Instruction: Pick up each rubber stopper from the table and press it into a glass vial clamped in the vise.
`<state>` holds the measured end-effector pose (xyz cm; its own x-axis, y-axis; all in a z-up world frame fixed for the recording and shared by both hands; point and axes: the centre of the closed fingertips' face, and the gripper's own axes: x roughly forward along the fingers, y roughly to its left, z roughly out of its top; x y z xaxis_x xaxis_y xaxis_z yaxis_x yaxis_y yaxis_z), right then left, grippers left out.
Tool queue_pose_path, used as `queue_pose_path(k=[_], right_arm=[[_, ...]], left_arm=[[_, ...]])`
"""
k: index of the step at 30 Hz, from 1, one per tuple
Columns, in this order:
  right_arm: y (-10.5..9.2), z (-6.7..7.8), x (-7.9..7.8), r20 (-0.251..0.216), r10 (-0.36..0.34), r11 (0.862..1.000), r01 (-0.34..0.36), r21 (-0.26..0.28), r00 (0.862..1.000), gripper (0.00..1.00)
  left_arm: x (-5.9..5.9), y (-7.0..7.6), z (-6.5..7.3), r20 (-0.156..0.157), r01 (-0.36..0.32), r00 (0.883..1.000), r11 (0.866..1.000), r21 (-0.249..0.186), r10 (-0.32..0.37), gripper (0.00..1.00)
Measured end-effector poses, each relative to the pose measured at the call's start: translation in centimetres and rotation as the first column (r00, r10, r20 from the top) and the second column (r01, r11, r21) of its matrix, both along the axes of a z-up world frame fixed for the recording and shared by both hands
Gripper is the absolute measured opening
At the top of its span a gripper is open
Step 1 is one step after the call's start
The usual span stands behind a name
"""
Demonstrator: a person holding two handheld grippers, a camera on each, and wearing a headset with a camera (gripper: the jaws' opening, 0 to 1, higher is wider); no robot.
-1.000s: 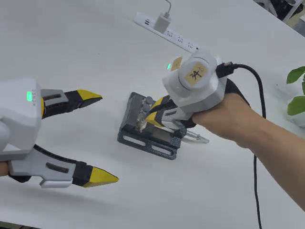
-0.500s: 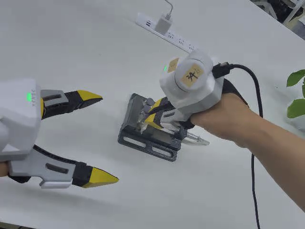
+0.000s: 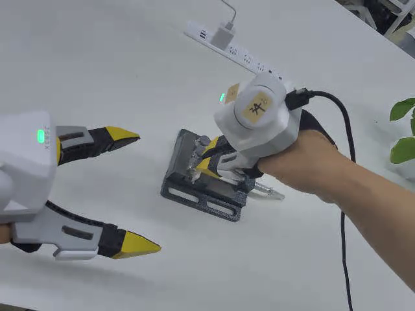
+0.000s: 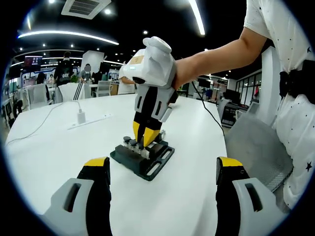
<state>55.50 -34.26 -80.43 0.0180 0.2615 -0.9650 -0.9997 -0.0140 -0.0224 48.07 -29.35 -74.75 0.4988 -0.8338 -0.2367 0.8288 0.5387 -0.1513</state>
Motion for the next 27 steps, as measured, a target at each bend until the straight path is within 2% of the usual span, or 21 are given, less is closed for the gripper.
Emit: queue_pose_path(k=[13,27], right_arm=[[0.03,-0.29,0.08,-0.007,0.014,1.0,-0.014,-0.026,1.0,0.05],[0.02,-0.51,-0.05,-0.039,-0.038,0.999,0.038,0.004,0.999,0.04]], left_arm=[[0.01,-0.03,-0.2,-0.005,-0.004,1.0,1.0,-0.003,0.004,0.86],[0.09,-0.54,-0.05,-0.002,0.002,1.0,1.0,-0.011,-0.002,0.86]])
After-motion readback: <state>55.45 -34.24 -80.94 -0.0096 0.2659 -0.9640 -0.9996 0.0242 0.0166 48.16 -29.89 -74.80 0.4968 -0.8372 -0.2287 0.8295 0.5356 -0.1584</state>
